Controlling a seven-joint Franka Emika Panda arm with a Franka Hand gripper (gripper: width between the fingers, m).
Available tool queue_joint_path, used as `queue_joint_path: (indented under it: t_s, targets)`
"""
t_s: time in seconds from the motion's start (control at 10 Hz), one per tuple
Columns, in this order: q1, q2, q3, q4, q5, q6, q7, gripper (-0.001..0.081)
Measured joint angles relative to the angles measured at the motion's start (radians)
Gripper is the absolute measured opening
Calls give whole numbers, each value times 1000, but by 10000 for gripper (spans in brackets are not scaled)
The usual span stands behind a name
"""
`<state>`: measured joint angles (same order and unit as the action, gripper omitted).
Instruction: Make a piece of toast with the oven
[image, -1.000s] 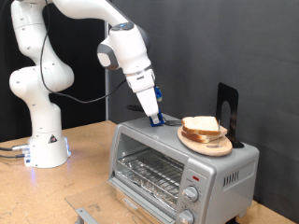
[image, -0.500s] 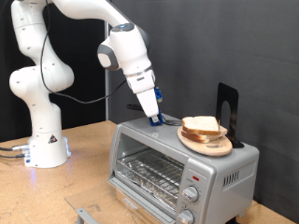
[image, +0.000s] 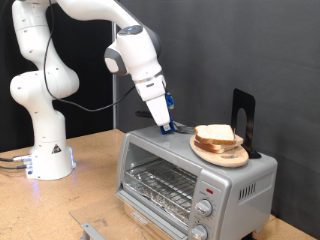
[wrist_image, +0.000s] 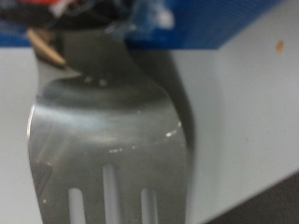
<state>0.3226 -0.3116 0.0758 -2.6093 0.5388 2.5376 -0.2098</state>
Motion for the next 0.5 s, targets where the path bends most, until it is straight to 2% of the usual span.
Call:
queue_joint_path:
  t_s: [0.2, 0.4, 0.5]
  targets:
    - [0, -33, -4, 9, 42, -5, -36, 400]
    - [0, -85, -23, 17, 47, -81, -40, 400]
    - [0, -81, -22, 13, 46, -69, -40, 400]
